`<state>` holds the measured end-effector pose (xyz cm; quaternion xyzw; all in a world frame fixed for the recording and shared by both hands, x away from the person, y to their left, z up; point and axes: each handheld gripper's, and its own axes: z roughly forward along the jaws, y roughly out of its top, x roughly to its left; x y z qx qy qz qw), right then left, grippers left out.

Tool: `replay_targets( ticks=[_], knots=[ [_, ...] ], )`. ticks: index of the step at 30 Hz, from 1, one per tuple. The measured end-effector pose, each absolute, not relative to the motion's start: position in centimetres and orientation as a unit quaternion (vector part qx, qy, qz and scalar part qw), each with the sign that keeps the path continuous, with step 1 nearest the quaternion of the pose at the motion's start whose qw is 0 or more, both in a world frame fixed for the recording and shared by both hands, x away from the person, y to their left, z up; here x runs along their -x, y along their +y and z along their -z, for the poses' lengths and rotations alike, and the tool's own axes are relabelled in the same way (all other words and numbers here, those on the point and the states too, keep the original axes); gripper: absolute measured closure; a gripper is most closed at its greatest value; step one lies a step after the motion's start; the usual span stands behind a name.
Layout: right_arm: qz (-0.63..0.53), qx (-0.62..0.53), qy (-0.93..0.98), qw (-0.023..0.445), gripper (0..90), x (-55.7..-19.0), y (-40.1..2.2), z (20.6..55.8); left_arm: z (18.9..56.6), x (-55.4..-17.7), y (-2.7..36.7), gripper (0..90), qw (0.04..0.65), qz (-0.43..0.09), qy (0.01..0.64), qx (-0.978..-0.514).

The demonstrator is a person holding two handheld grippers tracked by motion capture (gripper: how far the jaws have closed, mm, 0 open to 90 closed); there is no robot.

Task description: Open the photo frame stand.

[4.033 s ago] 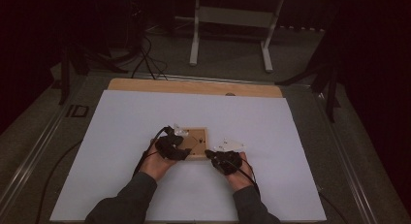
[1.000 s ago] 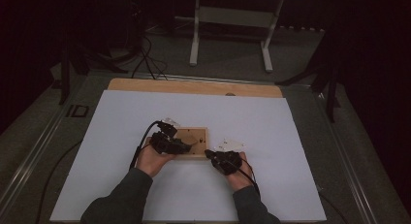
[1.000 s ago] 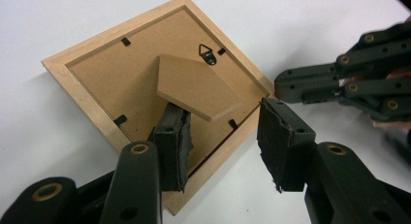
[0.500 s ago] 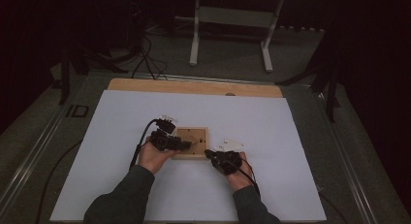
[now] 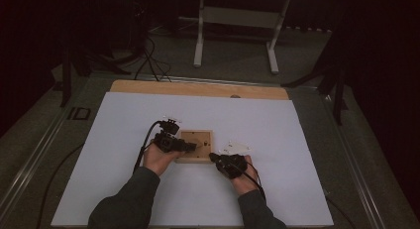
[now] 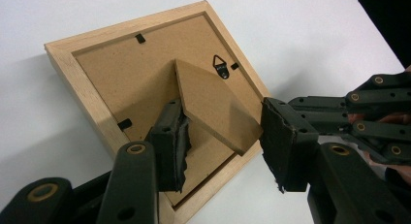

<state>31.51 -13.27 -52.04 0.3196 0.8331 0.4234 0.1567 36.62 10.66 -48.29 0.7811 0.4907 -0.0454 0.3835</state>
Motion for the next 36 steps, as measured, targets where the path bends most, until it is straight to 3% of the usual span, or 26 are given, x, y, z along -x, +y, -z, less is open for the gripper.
replay_targets(
  ticks=[12,25,36],
  knots=[
    [-0.423,-0.319,0.833,0.157,88.5,-31.52,-13.27,52.04,48.45,-36.99,10.60,54.2,0.381,0.058,0.501,-0.775],
    [-0.423,-0.316,0.834,0.158,86.0,-31.44,-13.13,52.04,48.44,-36.83,10.36,56.4,0.366,0.034,0.500,-0.784],
    [-0.417,-0.312,0.838,0.160,74.4,-31.35,-12.96,51.93,48.42,-36.43,10.18,55.8,0.363,0.013,0.494,-0.790]
  ],
)
